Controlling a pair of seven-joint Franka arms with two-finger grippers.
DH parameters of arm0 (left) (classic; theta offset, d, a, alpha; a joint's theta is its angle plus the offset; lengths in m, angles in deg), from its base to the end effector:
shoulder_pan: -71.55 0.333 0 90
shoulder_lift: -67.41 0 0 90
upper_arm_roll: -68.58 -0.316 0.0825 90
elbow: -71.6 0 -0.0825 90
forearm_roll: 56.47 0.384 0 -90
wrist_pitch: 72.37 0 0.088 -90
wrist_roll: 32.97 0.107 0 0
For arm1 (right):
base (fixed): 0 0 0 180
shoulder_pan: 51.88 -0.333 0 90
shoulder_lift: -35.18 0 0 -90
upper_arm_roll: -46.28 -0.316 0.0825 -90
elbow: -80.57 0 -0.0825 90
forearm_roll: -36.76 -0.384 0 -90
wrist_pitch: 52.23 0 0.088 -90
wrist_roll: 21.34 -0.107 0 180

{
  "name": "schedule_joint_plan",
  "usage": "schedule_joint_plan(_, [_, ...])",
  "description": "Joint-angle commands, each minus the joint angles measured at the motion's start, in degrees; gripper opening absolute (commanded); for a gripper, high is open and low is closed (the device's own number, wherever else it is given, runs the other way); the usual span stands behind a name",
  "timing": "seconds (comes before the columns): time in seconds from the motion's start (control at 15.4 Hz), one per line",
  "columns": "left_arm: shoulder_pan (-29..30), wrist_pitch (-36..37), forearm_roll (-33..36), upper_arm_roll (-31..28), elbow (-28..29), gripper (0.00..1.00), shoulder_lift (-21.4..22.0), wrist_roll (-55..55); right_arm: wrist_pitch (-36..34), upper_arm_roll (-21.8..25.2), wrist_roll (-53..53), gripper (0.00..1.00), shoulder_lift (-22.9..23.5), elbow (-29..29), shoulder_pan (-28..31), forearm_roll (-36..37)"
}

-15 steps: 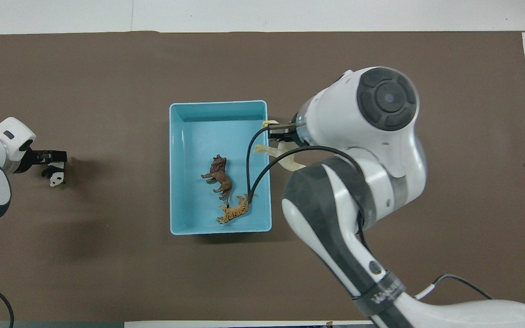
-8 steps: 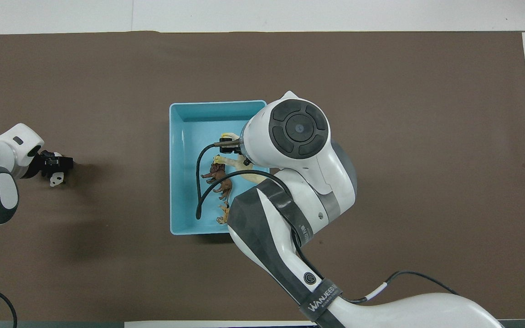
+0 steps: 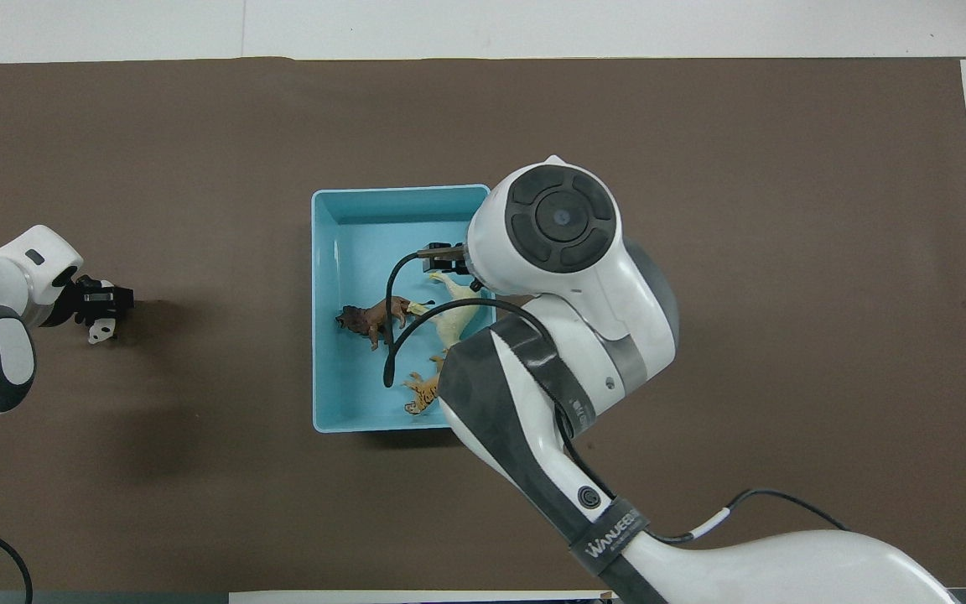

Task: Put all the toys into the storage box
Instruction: 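Release the cream horse and withdraw while the left gripper lifts the panda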

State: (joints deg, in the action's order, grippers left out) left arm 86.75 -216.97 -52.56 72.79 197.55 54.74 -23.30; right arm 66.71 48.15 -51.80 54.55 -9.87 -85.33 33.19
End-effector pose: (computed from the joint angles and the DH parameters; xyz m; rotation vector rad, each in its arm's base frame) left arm 0.5539 0.1073 0.2927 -3.0927 0.0431 -0.1530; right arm 0.5726 0.3588 0.4597 -3.0150 0.0053 -0.1707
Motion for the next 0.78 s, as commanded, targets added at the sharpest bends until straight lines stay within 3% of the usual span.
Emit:
schedule_joint_plan(0.0, [-0.78,-0.16,0.92,-0.61,-0.88,0.1,0.45,-0.26,-3.88,-0.37,6.35,1.0,-2.66,0.0,5.56,0.31])
schedule_joint_plan(0.39, [-6.84,15.2,0.75,-0.26,-13.61,0.1,0.89,-10.96,-11.52,-0.29,17.23,1.0,-9.16,-2.01,18.57,0.23])
schedule_joint_plan(0.52, [-10.96,21.96,0.74,-0.08,-16.87,0.1,2.03,-19.21,-14.33,-0.37,26.72,1.0,-11.62,-2.72,23.49,0.23])
schedule_joint_plan(0.71, [-20.0,27.09,0.31,0.01,-18.99,0.1,3.09,-35.01,-18.02,-0.29,30.02,1.0,-14.79,-2.99,28.51,0.23])
